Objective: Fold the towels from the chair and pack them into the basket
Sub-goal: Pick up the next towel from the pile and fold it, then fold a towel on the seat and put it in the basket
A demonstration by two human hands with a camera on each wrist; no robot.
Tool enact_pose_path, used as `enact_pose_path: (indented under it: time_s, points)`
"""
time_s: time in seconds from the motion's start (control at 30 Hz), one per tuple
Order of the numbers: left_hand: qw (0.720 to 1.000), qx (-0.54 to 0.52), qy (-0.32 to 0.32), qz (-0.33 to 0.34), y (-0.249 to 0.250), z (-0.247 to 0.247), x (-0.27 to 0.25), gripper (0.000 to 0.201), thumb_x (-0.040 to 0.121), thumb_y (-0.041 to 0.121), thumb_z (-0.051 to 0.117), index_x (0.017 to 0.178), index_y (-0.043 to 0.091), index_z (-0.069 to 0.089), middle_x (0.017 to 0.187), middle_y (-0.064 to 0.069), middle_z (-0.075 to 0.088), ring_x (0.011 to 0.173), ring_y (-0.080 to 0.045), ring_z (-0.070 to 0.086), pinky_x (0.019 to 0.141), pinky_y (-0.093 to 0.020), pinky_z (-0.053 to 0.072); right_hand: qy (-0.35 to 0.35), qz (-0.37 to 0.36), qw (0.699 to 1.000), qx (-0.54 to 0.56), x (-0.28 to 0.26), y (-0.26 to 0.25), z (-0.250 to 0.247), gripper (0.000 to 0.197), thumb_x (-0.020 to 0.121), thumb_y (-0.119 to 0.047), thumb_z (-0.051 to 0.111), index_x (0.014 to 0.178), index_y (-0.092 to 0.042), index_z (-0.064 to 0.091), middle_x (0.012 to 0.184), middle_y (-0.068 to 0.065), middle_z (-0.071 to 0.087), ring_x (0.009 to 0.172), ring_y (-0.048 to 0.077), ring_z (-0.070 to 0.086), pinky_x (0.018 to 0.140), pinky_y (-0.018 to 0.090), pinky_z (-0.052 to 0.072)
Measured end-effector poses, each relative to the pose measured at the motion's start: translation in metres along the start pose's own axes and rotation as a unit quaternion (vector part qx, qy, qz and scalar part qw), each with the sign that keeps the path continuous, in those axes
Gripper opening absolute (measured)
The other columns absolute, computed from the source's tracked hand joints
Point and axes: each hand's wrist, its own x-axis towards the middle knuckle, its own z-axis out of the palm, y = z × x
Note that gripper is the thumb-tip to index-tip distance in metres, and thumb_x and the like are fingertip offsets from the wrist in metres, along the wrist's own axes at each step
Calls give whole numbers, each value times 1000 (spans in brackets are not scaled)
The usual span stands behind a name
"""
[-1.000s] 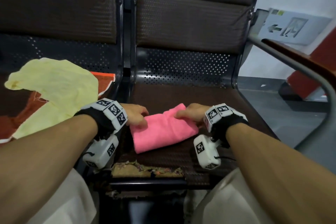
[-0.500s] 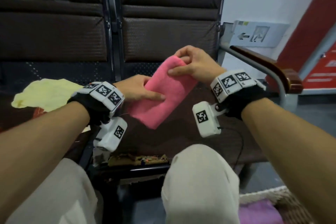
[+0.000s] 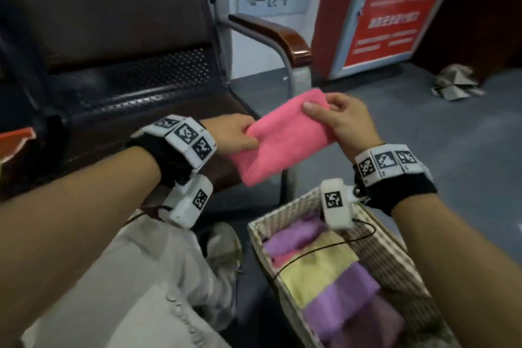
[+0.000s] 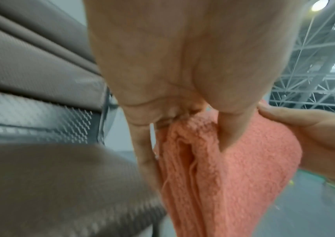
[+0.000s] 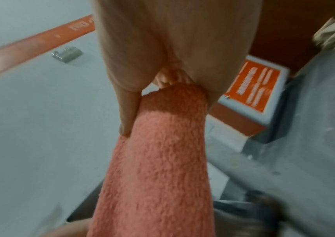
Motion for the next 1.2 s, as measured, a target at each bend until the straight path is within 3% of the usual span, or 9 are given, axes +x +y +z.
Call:
enact_pose_path:
  time_s: [0.13, 0.23, 0.4, 0.53, 0.6, 0.73, 0.83, 1.03, 1.2]
  points:
    - [997, -9, -73, 29, 29, 93, 24, 16, 87, 31, 61, 88, 18, 51, 92, -4, 58, 85, -21, 55, 68, -25, 34, 33, 58, 993, -93, -48, 65, -63, 25, 75, -19, 80, 94, -8, 69, 83, -1, 69, 68, -2, 60, 67, 11, 47]
    - [991, -24, -131, 32, 42, 160, 33, 21, 84, 22, 62, 101, 10, 56, 102, -12, 63, 96, -27, 60, 73, -27, 39, 13, 105, 982, -157, -88, 109, -89, 27, 77, -14, 77, 101, -6, 66, 85, -2, 63, 70, 0, 56, 65, 4, 43]
    - [961, -7, -272, 49, 58, 247, 26, 25, 89, 22, 56, 106, 4, 57, 111, -17, 62, 103, -31, 58, 78, -27, 39, -34, 186, 952, -240, -134, 162, -115, 26, 85, -21, 70, 106, -6, 66, 99, 12, 68, 89, 20, 59, 83, 31, 47]
    - [914, 8, -396, 84, 67, 286, 8, 37, 90, 29, 57, 119, 7, 55, 118, -11, 62, 105, -26, 59, 86, -29, 43, -119, 238, 891, -367, -154, 186, -125, 30, 87, -36, 64, 85, -7, 63, 77, 9, 62, 76, 27, 58, 62, 29, 40]
    - [905, -2, -415, 98, 68, 296, 0, 38, 90, 25, 56, 126, 12, 54, 123, -8, 61, 108, -25, 58, 89, -28, 43, -160, 250, 864, -407, -163, 194, -121, 28, 87, -37, 62, 89, -9, 66, 83, 10, 66, 78, 26, 60, 65, 31, 43]
    - [931, 6, -360, 54, 60, 285, 1, 35, 93, 22, 52, 127, 16, 55, 126, -5, 59, 114, -21, 56, 86, -21, 40, -194, 281, 835, -432, -171, 206, -107, 26, 87, -31, 62, 88, -5, 65, 83, 7, 64, 77, 22, 57, 74, 37, 48]
    - [956, -52, -286, 39, 47, 246, 10, 27, 92, 19, 53, 118, 16, 61, 116, -5, 65, 105, -23, 61, 75, -18, 43, -192, 271, 818, -471, -158, 197, -96, 20, 84, -21, 63, 99, -9, 68, 102, 7, 69, 93, 22, 62, 79, 31, 49]
    - [980, -190, -54, -6, 10, 114, 9, 16, 85, 10, 59, 96, 19, 66, 93, -7, 72, 89, -21, 67, 88, -34, 52, -192, 116, 840, -495, -81, 108, -40, 14, 84, -19, 62, 95, -15, 69, 97, 5, 71, 93, 21, 63, 73, 23, 42]
    - [960, -257, 101, -36, -38, -14, -25, 18, 91, 4, 50, 102, 9, 63, 89, -6, 68, 72, -11, 62, 62, -15, 48, -231, -38, 852, -468, -7, 1, 57, 10, 85, -17, 64, 92, -16, 71, 96, 3, 72, 95, 18, 64, 74, 16, 38]
